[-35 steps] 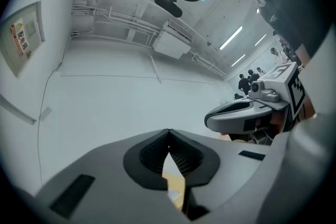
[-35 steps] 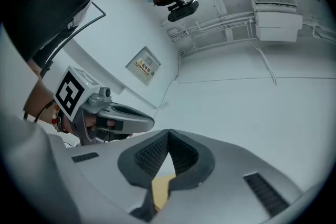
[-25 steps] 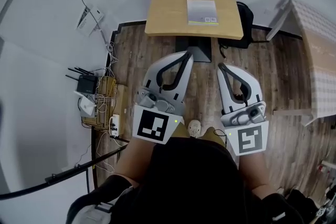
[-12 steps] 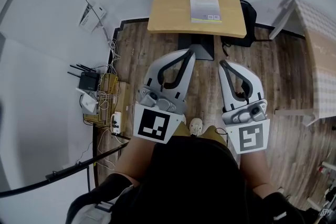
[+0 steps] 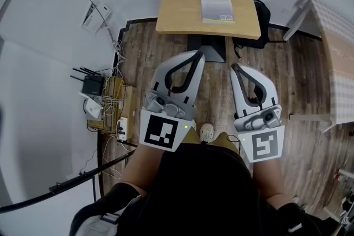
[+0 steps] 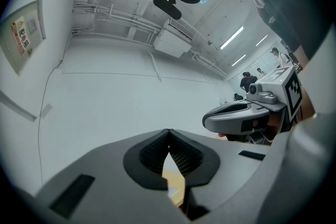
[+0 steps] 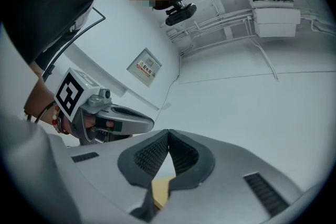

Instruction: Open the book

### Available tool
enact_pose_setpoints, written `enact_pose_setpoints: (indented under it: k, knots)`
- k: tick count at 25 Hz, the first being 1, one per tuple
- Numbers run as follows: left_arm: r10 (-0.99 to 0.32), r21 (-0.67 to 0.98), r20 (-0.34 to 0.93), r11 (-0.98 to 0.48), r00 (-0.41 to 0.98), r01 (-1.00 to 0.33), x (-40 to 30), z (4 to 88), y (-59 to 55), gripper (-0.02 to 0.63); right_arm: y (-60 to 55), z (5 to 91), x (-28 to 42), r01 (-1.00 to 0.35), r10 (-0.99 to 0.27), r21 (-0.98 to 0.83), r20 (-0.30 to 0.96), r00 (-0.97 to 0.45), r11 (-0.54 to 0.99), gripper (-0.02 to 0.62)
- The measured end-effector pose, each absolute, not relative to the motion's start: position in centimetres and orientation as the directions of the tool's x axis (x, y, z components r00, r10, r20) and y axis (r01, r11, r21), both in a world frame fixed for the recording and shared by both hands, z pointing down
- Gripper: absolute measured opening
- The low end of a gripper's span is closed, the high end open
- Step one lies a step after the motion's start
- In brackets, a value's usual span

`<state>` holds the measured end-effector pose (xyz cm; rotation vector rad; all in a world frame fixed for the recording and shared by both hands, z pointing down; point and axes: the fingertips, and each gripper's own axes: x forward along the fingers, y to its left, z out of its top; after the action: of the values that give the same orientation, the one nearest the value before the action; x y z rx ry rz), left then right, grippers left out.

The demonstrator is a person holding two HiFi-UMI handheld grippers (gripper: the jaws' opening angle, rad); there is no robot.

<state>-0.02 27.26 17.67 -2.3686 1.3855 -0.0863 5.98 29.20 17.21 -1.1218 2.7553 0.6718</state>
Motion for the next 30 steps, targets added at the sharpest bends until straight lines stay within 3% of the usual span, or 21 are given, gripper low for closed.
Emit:
enact_pose_setpoints:
  k: [30]
  knots:
    - [-0.781,-0.317,-0.157,-0.540,0.604,-0.780,-10.0,17.0,27.9,0.005,31.2,17.5,-3.6,-0.721,-0.711,0.349,-0.185,-0.679,0.598,0.029]
